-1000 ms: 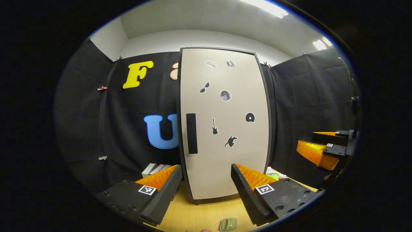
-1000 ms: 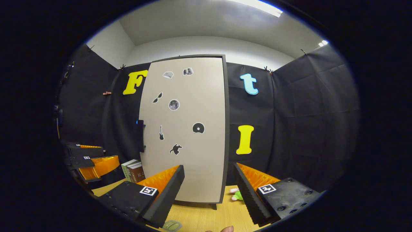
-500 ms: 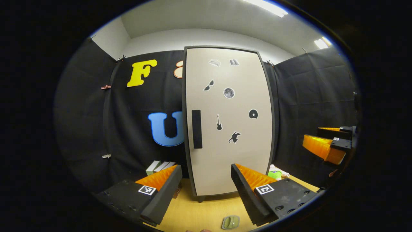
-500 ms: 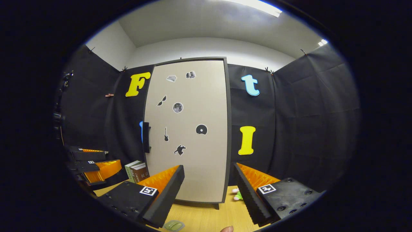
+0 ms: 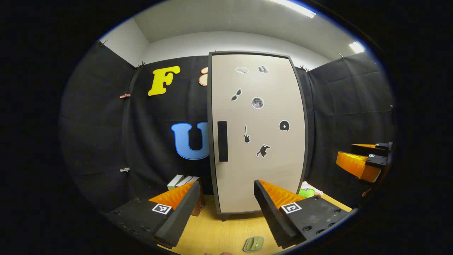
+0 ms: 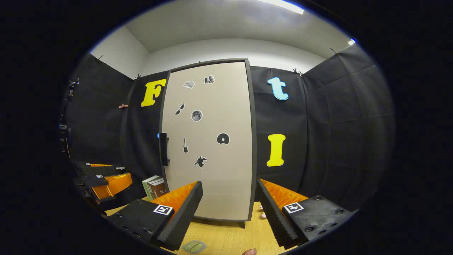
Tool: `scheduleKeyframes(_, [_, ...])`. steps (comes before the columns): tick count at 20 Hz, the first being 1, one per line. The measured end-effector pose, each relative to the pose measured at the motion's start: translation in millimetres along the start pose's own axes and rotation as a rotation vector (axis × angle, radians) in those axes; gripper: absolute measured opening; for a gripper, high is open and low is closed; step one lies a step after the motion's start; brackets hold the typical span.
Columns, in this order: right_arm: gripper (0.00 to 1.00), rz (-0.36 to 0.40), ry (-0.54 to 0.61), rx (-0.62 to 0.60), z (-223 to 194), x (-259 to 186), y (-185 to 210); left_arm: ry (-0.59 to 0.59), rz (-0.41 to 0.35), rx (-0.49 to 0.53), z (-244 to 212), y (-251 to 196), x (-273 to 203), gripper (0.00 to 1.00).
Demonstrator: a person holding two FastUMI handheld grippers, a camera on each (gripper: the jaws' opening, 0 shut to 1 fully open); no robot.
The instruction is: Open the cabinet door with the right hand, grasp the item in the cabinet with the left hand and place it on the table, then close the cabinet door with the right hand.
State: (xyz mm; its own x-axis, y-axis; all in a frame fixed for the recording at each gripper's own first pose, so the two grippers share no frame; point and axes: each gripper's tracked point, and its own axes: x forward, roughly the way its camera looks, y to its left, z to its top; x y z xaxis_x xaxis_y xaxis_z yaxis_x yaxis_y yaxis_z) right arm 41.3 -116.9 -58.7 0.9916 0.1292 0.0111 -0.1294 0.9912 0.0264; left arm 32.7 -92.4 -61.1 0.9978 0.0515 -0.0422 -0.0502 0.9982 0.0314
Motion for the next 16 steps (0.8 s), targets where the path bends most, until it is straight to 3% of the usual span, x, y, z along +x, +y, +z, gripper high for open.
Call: scheduleKeyframes(16, [0.97, 0.002, 0.006, -0.002, -4.0, -0.7, -11.8, -0.019, 0.018, 0.028, 10.6, -12.8, -1.2, 0.96])
